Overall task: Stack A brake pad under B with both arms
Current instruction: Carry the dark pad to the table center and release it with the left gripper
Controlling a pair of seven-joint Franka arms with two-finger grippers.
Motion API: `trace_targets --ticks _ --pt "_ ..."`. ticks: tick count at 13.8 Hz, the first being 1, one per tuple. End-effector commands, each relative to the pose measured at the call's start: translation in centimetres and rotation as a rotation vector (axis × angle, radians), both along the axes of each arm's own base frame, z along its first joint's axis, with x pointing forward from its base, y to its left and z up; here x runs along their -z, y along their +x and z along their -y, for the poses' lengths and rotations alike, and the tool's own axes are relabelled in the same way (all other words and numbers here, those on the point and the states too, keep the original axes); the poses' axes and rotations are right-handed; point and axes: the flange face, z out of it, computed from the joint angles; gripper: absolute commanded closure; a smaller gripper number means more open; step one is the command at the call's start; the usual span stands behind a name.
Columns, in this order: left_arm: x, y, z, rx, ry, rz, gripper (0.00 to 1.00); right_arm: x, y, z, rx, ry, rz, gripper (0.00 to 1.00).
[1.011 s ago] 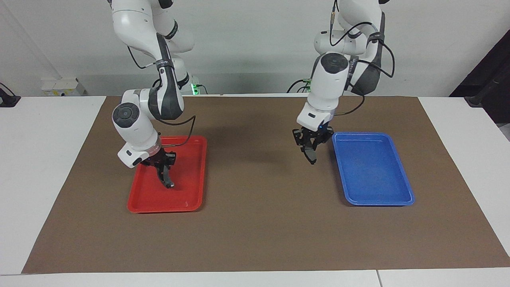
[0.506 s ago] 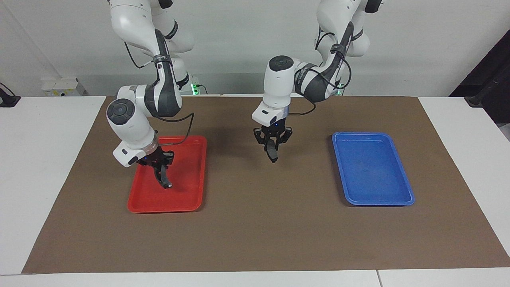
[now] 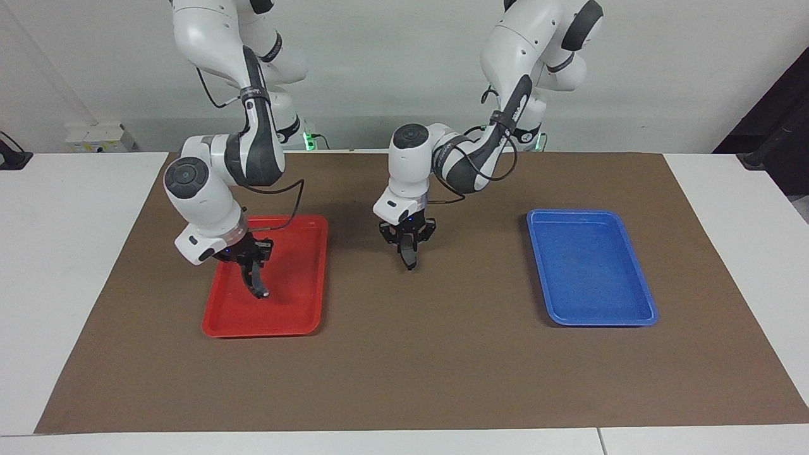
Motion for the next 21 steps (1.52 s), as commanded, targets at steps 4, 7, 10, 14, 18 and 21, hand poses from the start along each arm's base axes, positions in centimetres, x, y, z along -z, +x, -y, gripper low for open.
trace_targets --ticks 4,7,10,14,18,21 --pt "1.5 0.5 1.1 -0.016 -0.012 0.012 0.94 -1.1 0.0 0.4 -0.003 0.015 0.002 1.00" --pt "1.6 0.5 1.1 -0.014 -0.013 0.011 0.72 -1.5 0.2 0.3 -0.005 0.015 0.003 1.00" --pt "1.5 0.5 1.0 -0.017 -0.011 0.011 0.18 -1.8 0.4 0.3 -0.005 0.015 0.007 1.00" --pt "-2.2 3.6 -1.0 -0.067 0.046 0.027 0.00 -2.7 0.9 -0.2 -0.010 0.014 0.000 1.00" --pt "-10.8 5.9 -6.4 -0.098 0.134 0.036 0.00 -3.1 1.1 -0.5 -0.017 0.014 0.008 1.00" --pt "-17.3 6.9 -11.0 -0.052 0.193 -0.034 0.00 -3.9 0.9 -2.3 -0.035 0.016 -0.012 1.00"
